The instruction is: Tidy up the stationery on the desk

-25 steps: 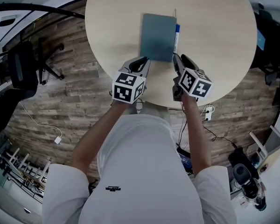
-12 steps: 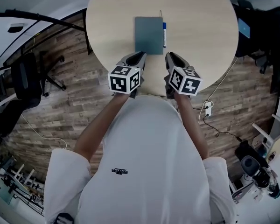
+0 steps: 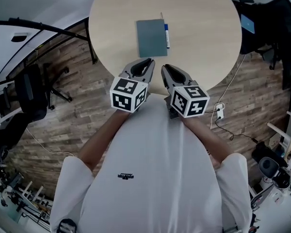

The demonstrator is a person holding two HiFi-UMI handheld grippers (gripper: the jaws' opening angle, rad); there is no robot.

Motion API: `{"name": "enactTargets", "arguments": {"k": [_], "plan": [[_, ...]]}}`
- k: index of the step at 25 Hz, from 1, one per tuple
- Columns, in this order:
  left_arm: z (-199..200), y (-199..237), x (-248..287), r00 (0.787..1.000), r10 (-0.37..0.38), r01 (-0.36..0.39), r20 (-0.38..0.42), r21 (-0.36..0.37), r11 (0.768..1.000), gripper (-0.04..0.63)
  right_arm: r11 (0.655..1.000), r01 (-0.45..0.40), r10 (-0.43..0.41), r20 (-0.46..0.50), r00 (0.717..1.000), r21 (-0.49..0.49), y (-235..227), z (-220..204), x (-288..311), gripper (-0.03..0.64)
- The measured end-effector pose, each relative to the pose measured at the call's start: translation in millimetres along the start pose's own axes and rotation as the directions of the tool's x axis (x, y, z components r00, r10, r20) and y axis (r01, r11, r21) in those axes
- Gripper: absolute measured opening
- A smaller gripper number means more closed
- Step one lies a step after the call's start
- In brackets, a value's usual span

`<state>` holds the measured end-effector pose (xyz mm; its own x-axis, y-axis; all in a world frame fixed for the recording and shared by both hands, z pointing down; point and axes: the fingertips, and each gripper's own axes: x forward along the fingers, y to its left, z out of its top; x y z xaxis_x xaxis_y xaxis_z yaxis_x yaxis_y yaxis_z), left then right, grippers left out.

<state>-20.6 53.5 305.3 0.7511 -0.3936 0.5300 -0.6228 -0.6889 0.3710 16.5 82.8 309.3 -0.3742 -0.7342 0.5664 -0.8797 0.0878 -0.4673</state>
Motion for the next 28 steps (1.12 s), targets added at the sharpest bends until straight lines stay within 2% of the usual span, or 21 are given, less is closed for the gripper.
{"name": "enactTargets", "arguments": {"k": [3,7,12,16,21,28], "plan": [[1,-7,-8,1.0,-0.003,0.003,-0.006,0.037,0.999,0.046,1.0,-0.011,0.012,0.033,0.999,-0.028,8,4,-6,0.061],[1,-6,-14,0.999,0.042,-0.042,0.006,0.059,0.997,0.046,0.996,-0.032,0.036,0.043,0.998,-0.083,19,5,-9,0.055],[2,-16,-10,0.999,0.037,-0.038,0.008,0.108,0.993,0.046,0.989,-0.06,0.068,0.055,0.996,-0.132,24,9,-10,0.046],[-1,-19,-12,0.999,0.051,-0.052,0.013,0.099,0.994,0.046,0.991,-0.027,0.04,0.097,0.994,-0.132,15,17,-12,0.046],[-1,-16,-14,0.997,0.077,-0.078,0.028,0.057,0.995,0.046,0.993,0.041,-0.025,0.143,0.989,-0.107,-1,17,-20,0.043],[4,-19,-12,0.997,0.067,-0.068,0.033,0.027,0.997,0.046,0.994,0.112,-0.113,0.19,0.975,0.016,-24,14,-37,0.041]]}}
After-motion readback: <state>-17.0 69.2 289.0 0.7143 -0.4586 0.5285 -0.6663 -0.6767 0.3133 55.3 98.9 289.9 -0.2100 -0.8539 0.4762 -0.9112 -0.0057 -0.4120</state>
